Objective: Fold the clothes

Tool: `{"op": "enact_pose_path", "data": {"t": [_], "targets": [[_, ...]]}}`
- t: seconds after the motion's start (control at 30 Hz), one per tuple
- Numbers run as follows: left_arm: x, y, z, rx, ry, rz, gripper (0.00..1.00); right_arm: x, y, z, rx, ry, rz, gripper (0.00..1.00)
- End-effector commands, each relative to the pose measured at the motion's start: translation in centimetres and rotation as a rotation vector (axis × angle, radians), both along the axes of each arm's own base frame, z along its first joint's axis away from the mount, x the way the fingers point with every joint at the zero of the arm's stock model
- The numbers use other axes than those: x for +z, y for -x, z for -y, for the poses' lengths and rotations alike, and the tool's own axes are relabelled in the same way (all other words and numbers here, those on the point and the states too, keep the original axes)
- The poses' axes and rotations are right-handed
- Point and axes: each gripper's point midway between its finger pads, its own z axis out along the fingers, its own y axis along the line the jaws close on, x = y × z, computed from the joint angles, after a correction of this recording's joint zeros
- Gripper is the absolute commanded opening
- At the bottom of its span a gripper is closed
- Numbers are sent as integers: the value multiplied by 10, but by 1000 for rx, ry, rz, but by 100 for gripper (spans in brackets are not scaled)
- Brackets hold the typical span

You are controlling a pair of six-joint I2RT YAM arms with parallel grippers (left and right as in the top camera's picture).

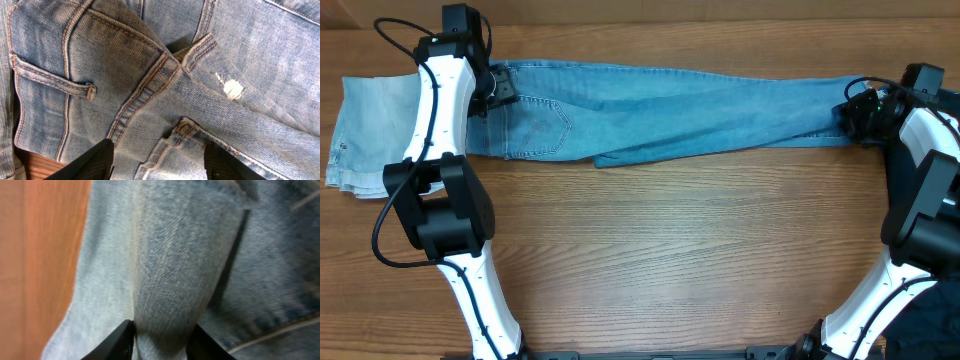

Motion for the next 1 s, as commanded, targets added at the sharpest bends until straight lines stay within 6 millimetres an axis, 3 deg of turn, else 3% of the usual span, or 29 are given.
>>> {"op": "enact_pose_path", "data": {"t": [0.0,0.03,0.1,0.3,0.5,0.63,0.8,0.97], "targets": [[13,-2,0,-19,-25,24,62,6,-4,-6,31,-7,31,22],[13,-2,0,-19,-25,24,62,6,-4,-5,45,4,37,17],[13,-2,0,-19,-25,25,62,7,-3,-5,72,22,42,17],[12,-1,0,-19,-25,21,62,13,14,20,14,61,-3,26],[12,-1,0,-19,-25,20,62,9,19,21,-65,18,-47,29],[13,-3,0,-19,-26,29,63,-8,27,8,-130,-70,-77,33],[13,-2,0,-20,-25,26,63,-6,11,-26,-36,-118,1,34],[12,1,0,-19,-24,13,63,4,1,-25,6,-75,67,33]]}}
